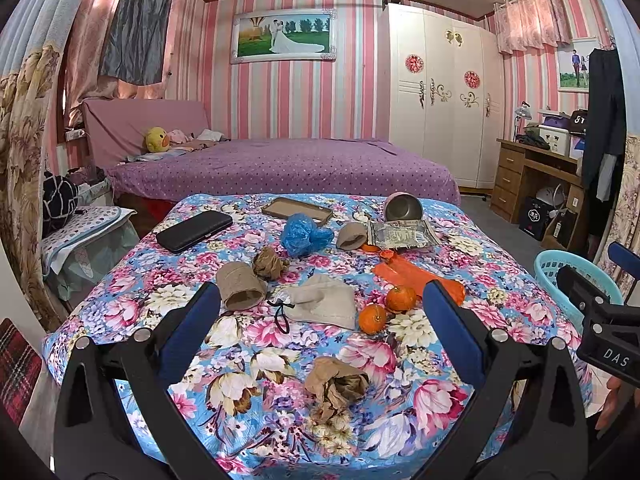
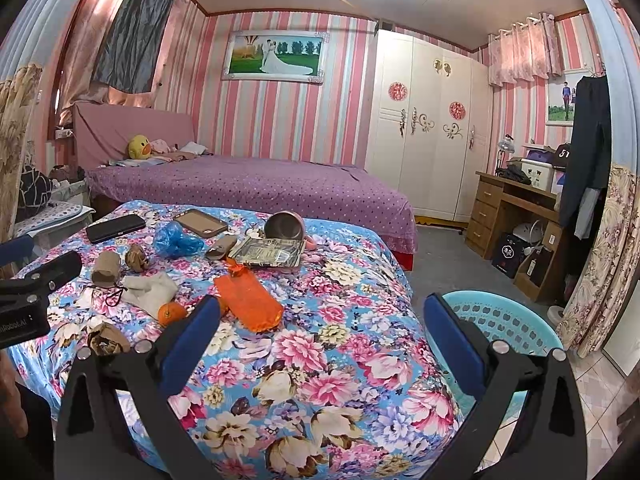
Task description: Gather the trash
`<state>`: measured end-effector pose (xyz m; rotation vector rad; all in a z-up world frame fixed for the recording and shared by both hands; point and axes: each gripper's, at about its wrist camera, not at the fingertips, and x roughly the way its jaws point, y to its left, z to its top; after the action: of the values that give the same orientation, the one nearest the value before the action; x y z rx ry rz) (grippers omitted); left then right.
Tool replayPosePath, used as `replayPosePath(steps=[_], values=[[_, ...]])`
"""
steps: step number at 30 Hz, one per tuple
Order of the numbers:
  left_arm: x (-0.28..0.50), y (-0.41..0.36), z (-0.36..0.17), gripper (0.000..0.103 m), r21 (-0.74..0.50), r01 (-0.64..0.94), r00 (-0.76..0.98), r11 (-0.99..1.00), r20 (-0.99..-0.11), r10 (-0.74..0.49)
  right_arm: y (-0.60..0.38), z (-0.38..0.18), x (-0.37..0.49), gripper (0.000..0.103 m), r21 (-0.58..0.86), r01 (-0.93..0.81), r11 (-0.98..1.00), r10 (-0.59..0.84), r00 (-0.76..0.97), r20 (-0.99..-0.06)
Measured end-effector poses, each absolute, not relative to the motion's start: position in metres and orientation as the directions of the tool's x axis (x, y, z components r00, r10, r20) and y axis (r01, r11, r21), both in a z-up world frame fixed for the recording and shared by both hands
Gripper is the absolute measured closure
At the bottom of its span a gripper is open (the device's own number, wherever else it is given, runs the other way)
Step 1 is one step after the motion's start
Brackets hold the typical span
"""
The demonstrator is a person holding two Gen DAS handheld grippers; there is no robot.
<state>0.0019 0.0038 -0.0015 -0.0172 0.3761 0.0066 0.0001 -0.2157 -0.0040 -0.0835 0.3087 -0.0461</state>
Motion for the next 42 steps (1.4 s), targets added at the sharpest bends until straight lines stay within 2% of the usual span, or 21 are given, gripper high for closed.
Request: replayPosePath(steps=[42], values=[[0.0036,0.0061,-0.0037,0.005,-0.01,-0.011,0.93,1.0,-0.369,0.007,-0.2206,-0.0065,0.0005,0.004,-0.082,0.03,0.996,-0.054,0.948,-0.314]])
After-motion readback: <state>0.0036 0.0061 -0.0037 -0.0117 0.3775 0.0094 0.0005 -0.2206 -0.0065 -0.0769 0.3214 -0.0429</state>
